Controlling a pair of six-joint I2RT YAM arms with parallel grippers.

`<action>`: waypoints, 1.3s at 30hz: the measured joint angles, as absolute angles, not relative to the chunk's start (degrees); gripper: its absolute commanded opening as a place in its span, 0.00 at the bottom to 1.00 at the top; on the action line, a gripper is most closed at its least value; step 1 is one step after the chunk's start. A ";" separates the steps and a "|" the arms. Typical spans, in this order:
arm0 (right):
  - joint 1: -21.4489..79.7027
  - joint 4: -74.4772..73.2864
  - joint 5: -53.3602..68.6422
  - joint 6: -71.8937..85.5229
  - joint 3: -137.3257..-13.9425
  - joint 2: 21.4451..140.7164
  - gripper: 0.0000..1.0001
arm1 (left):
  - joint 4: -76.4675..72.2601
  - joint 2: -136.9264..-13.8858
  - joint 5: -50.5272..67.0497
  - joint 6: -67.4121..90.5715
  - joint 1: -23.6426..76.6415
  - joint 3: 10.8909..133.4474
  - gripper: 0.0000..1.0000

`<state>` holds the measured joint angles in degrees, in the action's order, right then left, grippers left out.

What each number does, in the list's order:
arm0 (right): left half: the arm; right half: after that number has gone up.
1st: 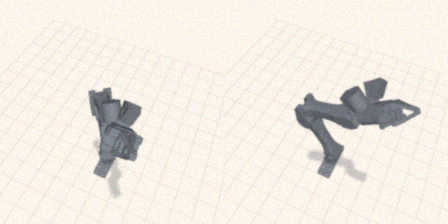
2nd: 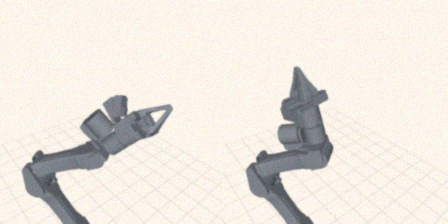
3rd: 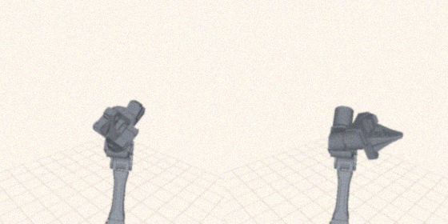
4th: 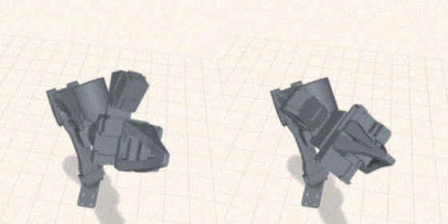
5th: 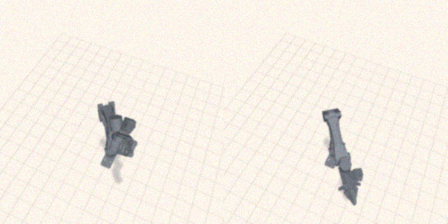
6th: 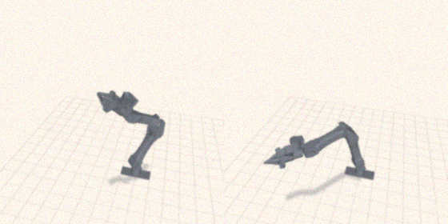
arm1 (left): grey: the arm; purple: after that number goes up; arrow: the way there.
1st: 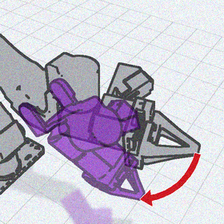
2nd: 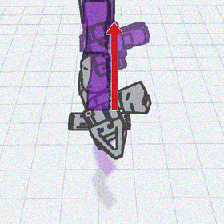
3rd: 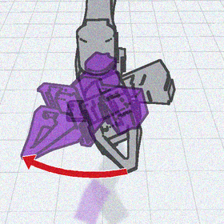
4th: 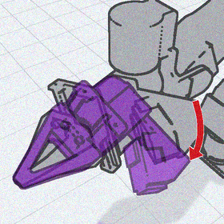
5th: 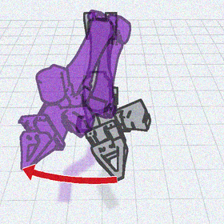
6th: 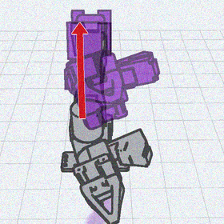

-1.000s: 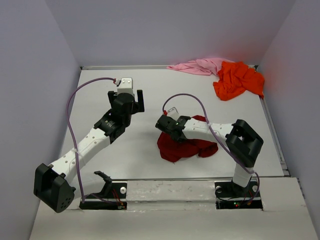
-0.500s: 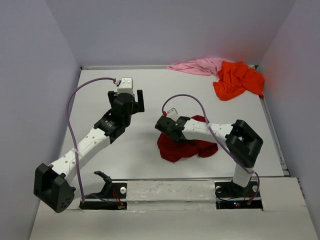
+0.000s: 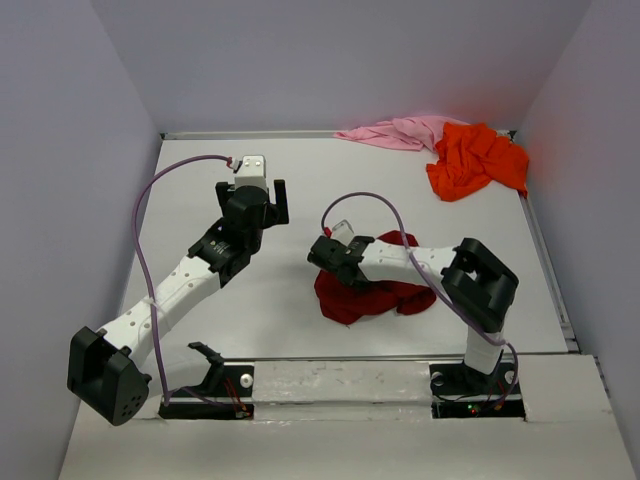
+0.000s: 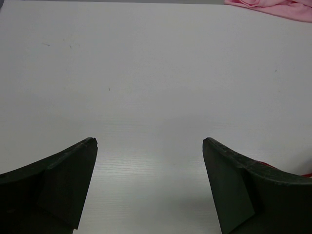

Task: Fold and stack the t-shirts
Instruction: Flatten out the crumpled T-shirt at the center of the board.

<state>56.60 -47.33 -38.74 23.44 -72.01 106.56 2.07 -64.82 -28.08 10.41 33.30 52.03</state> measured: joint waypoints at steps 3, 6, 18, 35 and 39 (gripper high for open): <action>57.06 -47.44 -39.05 23.44 -72.01 106.56 0.34 | 2.07 -64.82 -28.08 10.41 33.30 52.03 0.99; 57.10 -47.57 -39.27 23.73 -72.01 106.56 0.16 | 2.07 -64.82 -28.08 10.41 33.30 52.03 0.99; 57.10 -47.59 -40.38 24.23 -71.99 106.54 0.00 | 2.07 -64.82 -28.05 10.41 33.30 52.03 0.99; 57.21 -51.88 -42.15 23.42 -78.17 103.92 0.00 | 2.07 -64.82 -28.03 10.44 33.28 52.03 0.99; 57.82 -53.67 -42.37 23.22 -81.12 101.84 0.00 | 2.07 -64.82 -28.03 10.44 33.30 52.03 0.99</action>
<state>57.82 -53.67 -42.37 23.22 -81.12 101.84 2.07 -64.82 -28.03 10.44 33.30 52.03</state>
